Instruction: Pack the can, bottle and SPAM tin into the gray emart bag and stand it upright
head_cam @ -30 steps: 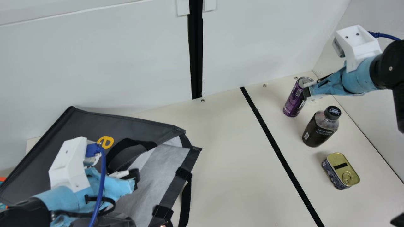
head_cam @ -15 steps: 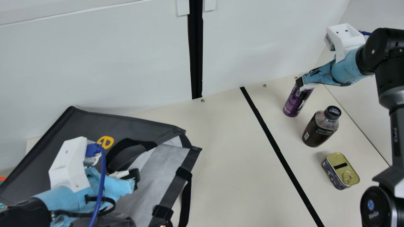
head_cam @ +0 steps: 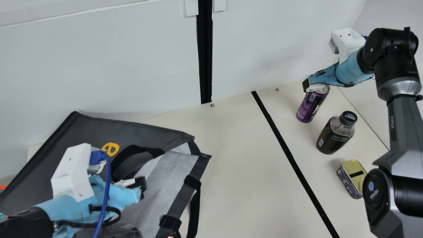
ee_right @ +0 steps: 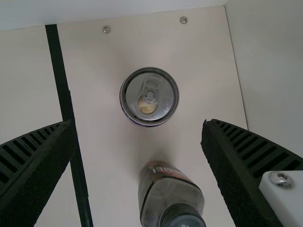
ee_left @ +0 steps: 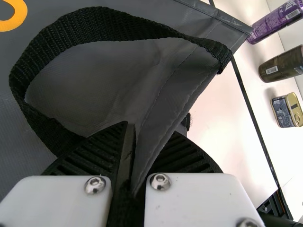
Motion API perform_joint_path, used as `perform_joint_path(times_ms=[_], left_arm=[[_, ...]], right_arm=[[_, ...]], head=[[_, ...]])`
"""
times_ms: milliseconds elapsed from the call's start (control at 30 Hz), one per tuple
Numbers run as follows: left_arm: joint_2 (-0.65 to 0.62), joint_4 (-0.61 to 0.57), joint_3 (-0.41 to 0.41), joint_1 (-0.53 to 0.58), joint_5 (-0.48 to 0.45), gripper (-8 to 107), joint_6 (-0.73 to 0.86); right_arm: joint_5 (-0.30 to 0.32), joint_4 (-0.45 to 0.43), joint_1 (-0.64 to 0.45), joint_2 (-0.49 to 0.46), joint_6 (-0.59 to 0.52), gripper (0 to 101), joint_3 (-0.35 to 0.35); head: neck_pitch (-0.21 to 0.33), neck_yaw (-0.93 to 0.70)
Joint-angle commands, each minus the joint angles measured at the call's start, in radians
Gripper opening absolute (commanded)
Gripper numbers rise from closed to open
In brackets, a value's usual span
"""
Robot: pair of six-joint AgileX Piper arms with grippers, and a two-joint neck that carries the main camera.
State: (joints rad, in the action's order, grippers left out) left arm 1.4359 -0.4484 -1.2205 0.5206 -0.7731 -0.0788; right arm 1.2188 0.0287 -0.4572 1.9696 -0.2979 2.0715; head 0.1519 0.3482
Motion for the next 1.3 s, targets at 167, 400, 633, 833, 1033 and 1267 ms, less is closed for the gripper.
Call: perform_joint_path(times_ms=[167,400,633,833,1033,1267], left_arm=[[0.000,0.000,0.000,0.000,0.000,-8,0.000],[0.000,0.000,0.000,0.000,0.000,-8,0.000],[0.000,0.000,0.000,0.000,0.000,-8,0.000],[0.000,0.000,0.000,0.000,0.000,-8,0.000],[0.000,0.000,0.000,0.000,0.000,-8,0.000],[0.000,0.000,0.000,0.000,0.000,-8,0.000]], right_arm=[[0.001,-0.003,0.007,0.071,0.004,95,0.044],[0.001,-0.009,0.010,0.134,0.006,95,0.081],[0.001,-0.011,0.010,0.186,0.005,95,0.109],[0.001,-0.006,0.007,0.221,0.000,75,0.123],[0.001,0.004,0.003,0.239,-0.006,35,0.128],[0.001,0.013,0.002,0.221,-0.022,0,0.123]], head=[[0.023,0.001],[0.023,0.001],[0.023,0.001],[0.023,0.001],[0.023,0.001],[0.023,0.001]])
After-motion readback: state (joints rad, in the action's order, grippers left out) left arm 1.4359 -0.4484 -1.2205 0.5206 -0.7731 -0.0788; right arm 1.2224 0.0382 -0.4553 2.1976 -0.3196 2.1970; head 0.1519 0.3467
